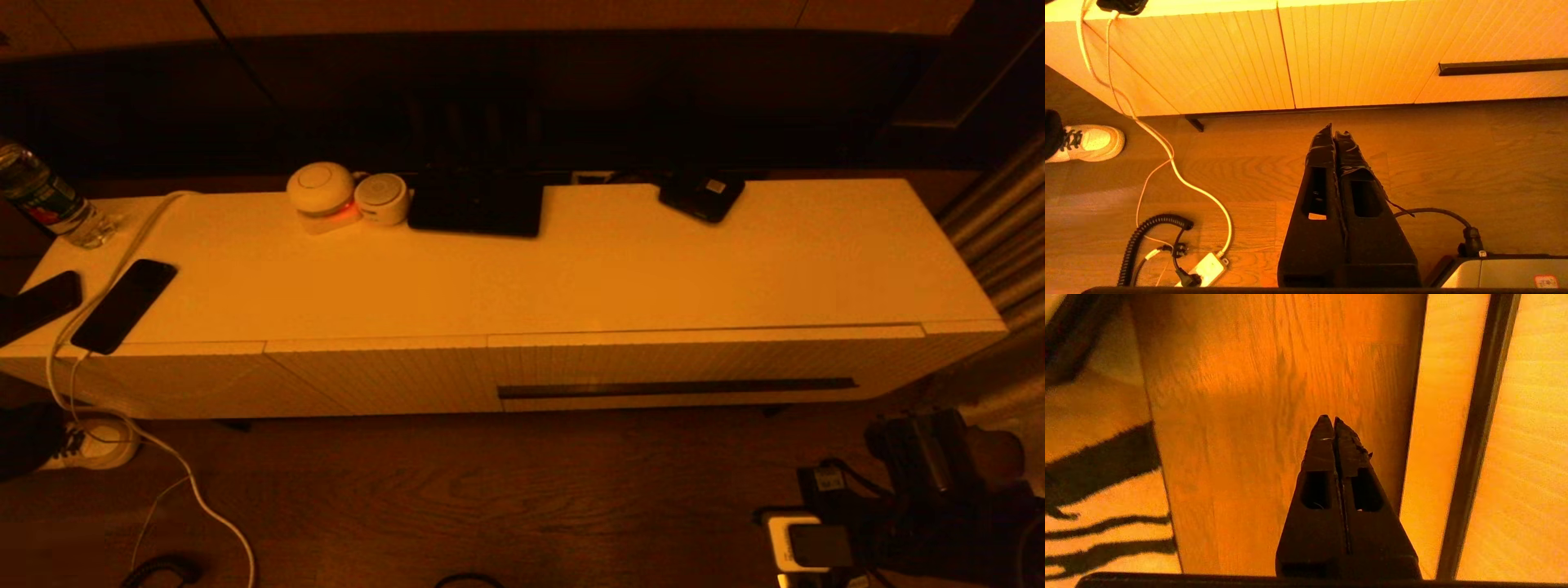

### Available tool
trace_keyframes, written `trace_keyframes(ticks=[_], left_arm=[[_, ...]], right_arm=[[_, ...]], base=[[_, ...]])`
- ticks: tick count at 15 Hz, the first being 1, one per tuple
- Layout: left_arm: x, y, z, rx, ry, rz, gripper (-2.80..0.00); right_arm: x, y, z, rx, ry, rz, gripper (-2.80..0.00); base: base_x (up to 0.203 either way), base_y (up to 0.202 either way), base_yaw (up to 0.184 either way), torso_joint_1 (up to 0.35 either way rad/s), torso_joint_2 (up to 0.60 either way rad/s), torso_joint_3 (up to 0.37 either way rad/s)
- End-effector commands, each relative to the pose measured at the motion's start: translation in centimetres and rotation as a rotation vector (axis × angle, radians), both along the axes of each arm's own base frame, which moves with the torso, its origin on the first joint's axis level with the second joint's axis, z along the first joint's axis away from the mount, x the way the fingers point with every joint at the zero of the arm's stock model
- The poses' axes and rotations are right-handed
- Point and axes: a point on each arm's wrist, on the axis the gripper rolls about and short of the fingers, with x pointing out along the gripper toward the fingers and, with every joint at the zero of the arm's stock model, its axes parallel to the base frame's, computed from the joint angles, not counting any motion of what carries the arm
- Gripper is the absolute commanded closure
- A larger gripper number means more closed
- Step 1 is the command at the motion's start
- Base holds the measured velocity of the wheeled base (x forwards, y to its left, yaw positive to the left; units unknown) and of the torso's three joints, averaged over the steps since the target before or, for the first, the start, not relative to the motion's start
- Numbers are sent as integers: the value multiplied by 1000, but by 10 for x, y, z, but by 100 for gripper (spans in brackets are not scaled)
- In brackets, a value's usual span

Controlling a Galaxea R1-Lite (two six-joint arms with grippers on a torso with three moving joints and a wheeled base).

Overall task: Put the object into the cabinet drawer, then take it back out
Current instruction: Take the umbrella out of the drawer and put it on the table

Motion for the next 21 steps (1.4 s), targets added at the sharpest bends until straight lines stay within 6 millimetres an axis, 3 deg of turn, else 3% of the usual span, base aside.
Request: trace_keyframes(ticks=[1, 2, 3, 13, 21], left_arm=[[0, 0, 0, 0, 0, 0, 0], [0, 0, 0, 0, 0, 0, 0], [0, 0, 0, 0, 0, 0, 0], [0, 0, 0, 0, 0, 0, 0], [0, 0, 0, 0, 0, 0, 0]], right_arm=[[-1, -1, 0, -7, -8, 0, 0], [0, -3, -1, -6, -3, -9, 0], [1, -5, -2, -4, -3, -13, -280], [17, -10, -16, -33, 10, -17, -280], [56, -9, -20, -68, 78, -24, -280]], base=[[0, 0, 0, 0, 0, 0], [0, 0, 0, 0, 0, 0], [0, 0, 0, 0, 0, 0], [0, 0, 0, 0, 0, 0], [0, 0, 0, 0, 0, 0]])
